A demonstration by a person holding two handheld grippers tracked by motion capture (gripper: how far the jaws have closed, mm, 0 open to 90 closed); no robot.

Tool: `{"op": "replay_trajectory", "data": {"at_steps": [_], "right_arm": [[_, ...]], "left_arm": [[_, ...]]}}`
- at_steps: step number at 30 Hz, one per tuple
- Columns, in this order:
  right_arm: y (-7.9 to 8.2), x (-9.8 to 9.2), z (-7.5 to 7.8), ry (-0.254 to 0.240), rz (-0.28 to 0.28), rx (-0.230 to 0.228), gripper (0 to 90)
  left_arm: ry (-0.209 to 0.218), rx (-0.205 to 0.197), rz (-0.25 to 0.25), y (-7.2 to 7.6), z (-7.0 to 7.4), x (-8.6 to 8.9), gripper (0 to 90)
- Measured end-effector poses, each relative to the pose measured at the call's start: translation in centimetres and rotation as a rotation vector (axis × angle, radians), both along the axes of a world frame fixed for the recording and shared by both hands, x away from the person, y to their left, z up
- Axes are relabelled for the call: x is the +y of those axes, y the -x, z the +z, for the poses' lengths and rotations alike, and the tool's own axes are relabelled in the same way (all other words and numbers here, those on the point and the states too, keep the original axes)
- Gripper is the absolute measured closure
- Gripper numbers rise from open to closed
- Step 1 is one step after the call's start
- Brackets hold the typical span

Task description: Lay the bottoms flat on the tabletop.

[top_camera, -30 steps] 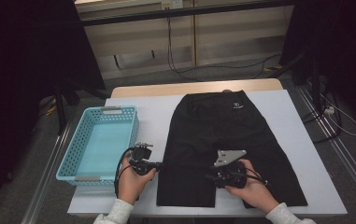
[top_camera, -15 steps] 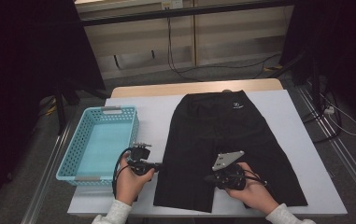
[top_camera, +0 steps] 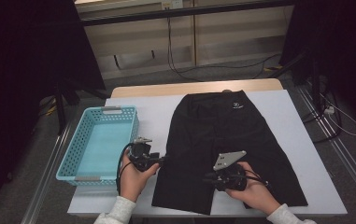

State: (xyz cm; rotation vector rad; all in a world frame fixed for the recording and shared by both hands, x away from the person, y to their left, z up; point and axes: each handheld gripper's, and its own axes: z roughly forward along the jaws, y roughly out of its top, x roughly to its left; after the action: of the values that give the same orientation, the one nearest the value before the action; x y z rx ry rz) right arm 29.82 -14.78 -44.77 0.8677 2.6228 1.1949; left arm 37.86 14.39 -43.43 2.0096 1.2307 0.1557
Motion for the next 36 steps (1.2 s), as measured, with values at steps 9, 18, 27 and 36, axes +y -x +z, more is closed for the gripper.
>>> {"op": "replay_trajectory", "data": {"at_steps": [9,18,27,36], "right_arm": [[-0.7,-2.4,0.9,-0.036,-0.107,-0.038,46.5],[-1.2,-3.8,1.1,-0.046,-0.151,-0.051,38.4],[-0.9,-3.9,0.8,-0.035,-0.15,-0.047,37.6],[-0.4,-4.3,0.6,-0.028,-0.166,-0.042,37.5]], "left_arm": [[-0.05,-0.033,0.039,-3.2,-0.8,-1.6,44.5],[-0.06,-0.031,0.061,-5.7,-1.7,-2.4,48.1],[-0.023,0.033,0.032,-5.9,-1.8,-3.3,75.3],[0.02,0.079,0.047,-6.5,-1.3,-3.0,89.6]]}}
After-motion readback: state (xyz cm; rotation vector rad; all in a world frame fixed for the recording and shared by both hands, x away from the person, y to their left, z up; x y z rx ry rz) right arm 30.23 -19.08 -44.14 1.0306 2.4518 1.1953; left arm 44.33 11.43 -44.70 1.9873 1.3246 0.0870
